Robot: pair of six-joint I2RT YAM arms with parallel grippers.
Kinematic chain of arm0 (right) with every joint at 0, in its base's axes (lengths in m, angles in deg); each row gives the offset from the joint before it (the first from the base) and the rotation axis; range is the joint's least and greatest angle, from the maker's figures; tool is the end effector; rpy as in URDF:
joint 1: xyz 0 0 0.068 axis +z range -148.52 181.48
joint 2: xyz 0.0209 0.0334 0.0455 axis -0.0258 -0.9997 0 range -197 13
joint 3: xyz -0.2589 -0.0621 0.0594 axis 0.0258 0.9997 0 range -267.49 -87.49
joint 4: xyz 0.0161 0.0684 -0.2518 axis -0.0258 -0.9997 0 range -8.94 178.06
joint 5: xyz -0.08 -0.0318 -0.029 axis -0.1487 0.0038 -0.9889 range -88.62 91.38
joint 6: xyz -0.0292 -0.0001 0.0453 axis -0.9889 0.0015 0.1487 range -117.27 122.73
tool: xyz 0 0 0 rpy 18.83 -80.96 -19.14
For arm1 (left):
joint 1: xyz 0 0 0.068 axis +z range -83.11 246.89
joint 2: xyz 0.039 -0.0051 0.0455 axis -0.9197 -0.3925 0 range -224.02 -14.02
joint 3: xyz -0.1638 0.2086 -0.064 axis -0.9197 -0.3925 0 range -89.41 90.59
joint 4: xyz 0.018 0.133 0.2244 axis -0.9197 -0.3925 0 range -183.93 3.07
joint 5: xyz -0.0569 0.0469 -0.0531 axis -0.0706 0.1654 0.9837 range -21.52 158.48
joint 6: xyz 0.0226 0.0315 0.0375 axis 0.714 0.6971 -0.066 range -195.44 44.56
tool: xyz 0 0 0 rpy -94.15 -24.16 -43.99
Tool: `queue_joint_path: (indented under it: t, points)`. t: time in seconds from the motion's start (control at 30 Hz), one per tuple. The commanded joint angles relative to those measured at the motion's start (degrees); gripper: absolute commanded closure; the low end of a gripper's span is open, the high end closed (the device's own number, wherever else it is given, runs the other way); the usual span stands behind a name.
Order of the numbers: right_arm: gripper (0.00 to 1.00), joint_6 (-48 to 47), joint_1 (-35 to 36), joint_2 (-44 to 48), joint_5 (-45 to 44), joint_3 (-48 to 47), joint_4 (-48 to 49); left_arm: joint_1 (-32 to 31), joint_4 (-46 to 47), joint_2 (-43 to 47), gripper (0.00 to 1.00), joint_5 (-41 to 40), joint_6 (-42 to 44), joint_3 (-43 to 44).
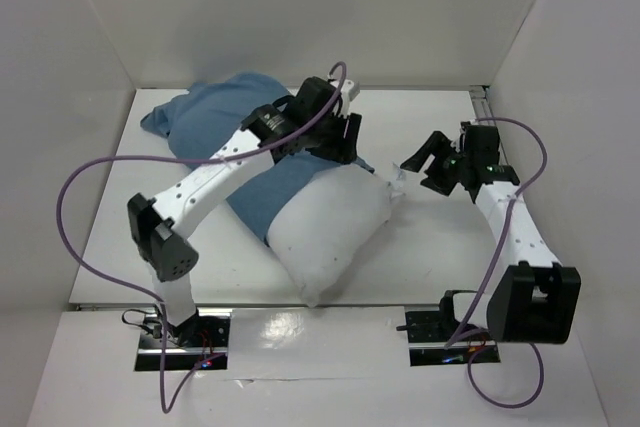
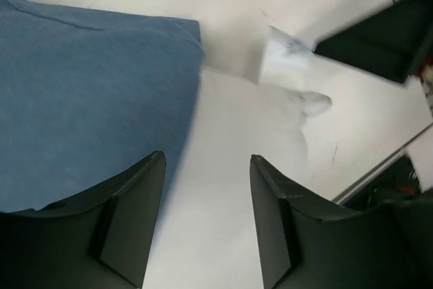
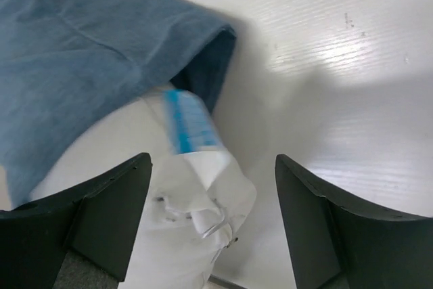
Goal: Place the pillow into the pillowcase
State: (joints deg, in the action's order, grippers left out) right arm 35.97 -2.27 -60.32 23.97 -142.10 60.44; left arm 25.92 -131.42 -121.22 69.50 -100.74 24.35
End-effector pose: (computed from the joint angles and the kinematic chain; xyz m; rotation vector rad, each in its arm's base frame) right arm 0.2696 -0.0038 0.2673 0.5811 2.3454 0.7110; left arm 0.3175 -0.2765 0.3859 0.3251 2.2898 -0.6348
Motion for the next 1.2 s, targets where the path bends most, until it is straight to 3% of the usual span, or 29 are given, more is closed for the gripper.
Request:
queue_joint_path:
  t: [0.0,0.2,0.43,0.7,0.9,1.03,1.07,1.17]
  points:
    - [0.19,-1.33,-0.12,5.81,1.93,1.78,-2.08,-3.76,-2.08,6.73,0.31,-13.22,2.98,-3.09]
    - [0.14,-0.19,-0.12,13.27,7.64,6.88,-5.69,-9.82,-5.43,10.78,0.25,-27.01,4.91,-13.09]
    - [0.09,2.27,4.79,21.27,13.26,13.46,-3.95,-10.45,-5.43,13.15,0.23,-38.36,3.15,-22.96]
    - [0.05,11.93,22.71,22.61,9.41,24.45,12.20,-8.42,-7.36,12.63,0.28,-43.64,0.87,-24.98]
    - [0.04,15.81,34.67,16.29,2.04,23.77,20.06,-7.90,-8.60,14.65,0.40,-44.87,-0.98,-24.98]
    - [0.04,15.81,36.71,13.65,0.79,22.62,24.35,-7.37,-8.60,15.70,0.56,-43.64,-0.98,-24.46]
    - [0.04,16.33,37.32,13.03,0.09,22.62,25.15,-6.85,-8.60,15.70,0.64,-42.95,-0.98,-24.46]
    - [0.12,16.86,37.32,11.36,-0.96,22.62,30.68,-6.32,-9.12,15.70,0.79,-39.79,-0.98,-23.93]
